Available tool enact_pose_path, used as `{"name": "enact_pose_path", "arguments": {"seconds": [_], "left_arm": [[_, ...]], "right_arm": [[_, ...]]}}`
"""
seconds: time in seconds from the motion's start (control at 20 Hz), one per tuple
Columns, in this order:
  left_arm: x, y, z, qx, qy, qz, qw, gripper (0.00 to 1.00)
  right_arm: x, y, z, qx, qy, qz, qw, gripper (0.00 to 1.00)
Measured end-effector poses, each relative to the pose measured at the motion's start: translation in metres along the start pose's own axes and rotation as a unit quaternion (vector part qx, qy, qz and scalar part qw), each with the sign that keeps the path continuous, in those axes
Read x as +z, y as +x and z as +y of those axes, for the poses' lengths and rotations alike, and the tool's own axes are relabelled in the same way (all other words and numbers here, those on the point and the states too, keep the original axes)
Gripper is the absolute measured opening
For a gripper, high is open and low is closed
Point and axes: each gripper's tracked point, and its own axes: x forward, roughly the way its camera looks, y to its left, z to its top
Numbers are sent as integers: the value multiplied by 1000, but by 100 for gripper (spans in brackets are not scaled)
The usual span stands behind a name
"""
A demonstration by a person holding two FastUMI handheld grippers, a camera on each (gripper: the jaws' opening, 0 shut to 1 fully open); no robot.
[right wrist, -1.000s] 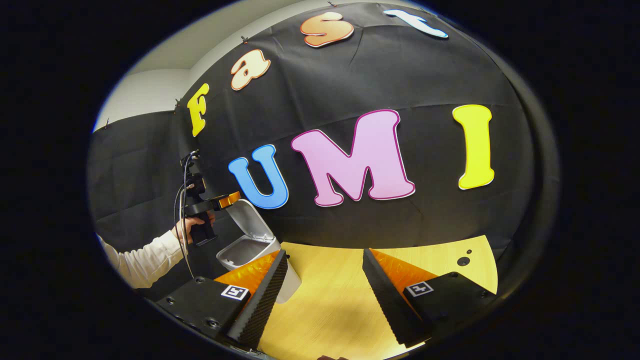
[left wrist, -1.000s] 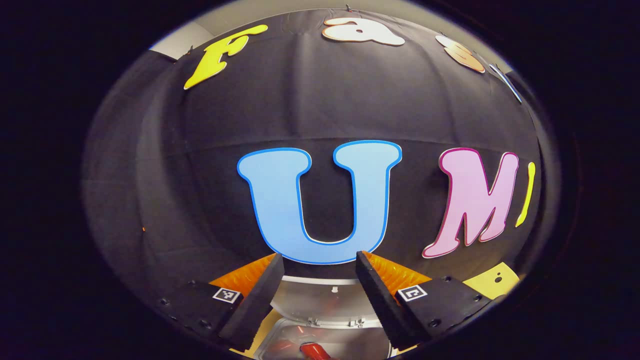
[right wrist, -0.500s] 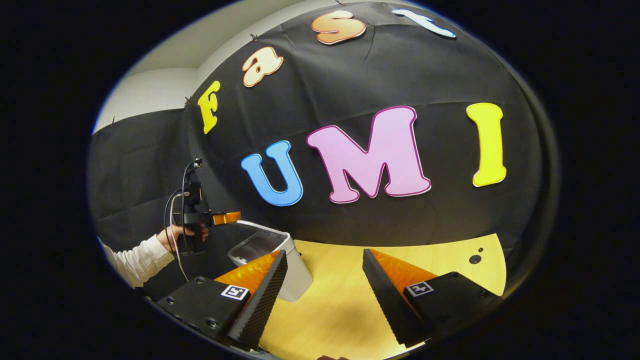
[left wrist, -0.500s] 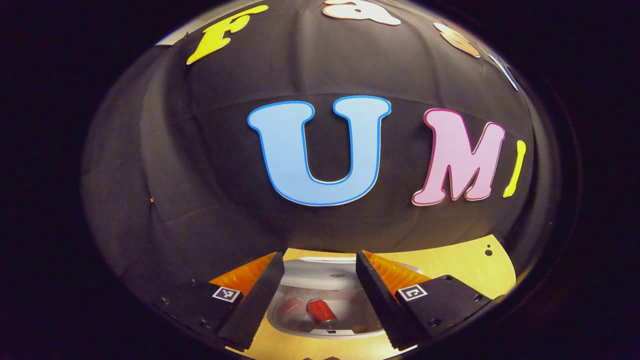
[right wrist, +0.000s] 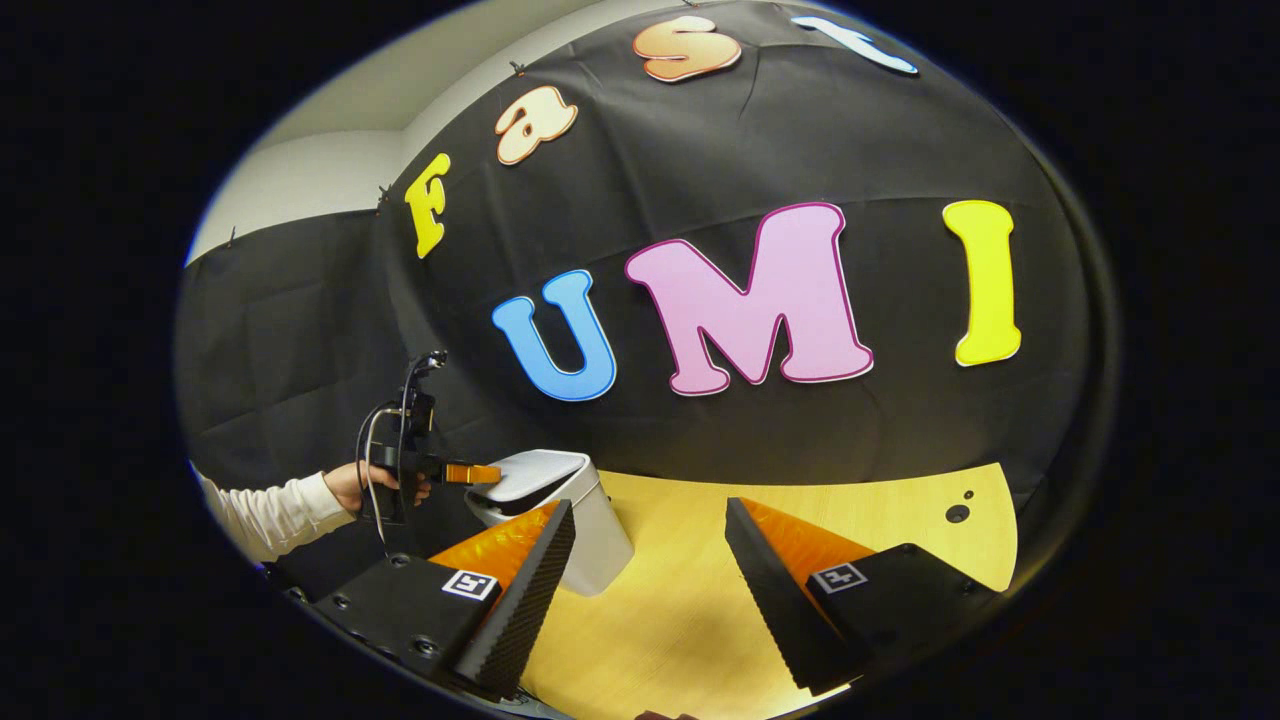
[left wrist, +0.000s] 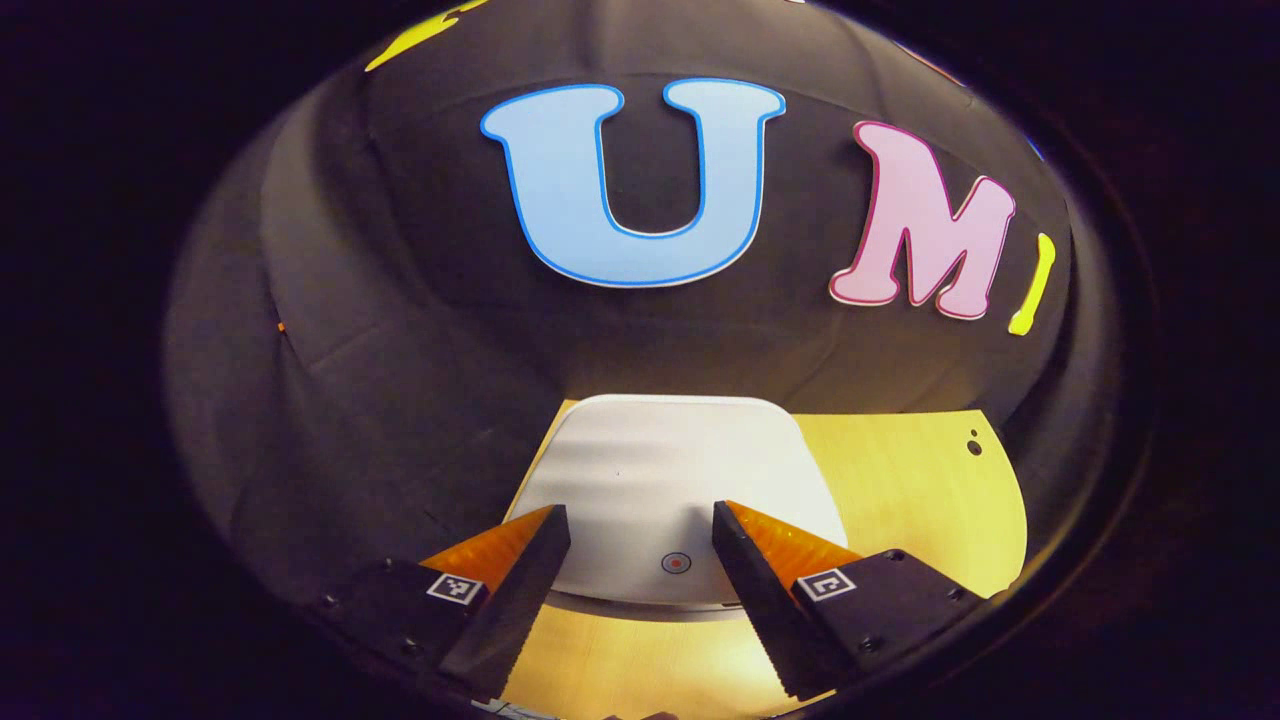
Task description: Press the lid of the desktop garbage bin to open it, pick up the crumpled paper on the desktop and throw it into the bin, then pick up the pop can on the desktop and drop it into the bin, and finally close the garbage bin lid.
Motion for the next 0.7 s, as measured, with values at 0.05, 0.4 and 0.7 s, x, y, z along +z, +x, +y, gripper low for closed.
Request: {"name": "enact_pose_path", "arguments": {"seconds": [0.05, 0.4, 0.7], "left_arm": [[-6, 3, -2, -4, 1, 13, 1000, 99], [-24, 19, 4, -21, 12, 51, 998, 99], [-13, 13, -6, -24, 20, 17, 999, 100]], "right_arm": [[0, -2, -1, -2, 1, -1, 1000, 98], [-9, -9, -9, -11, 7, 4, 1000, 98], [-12, -3, -2, -4, 7, 6, 1000, 98]]}}
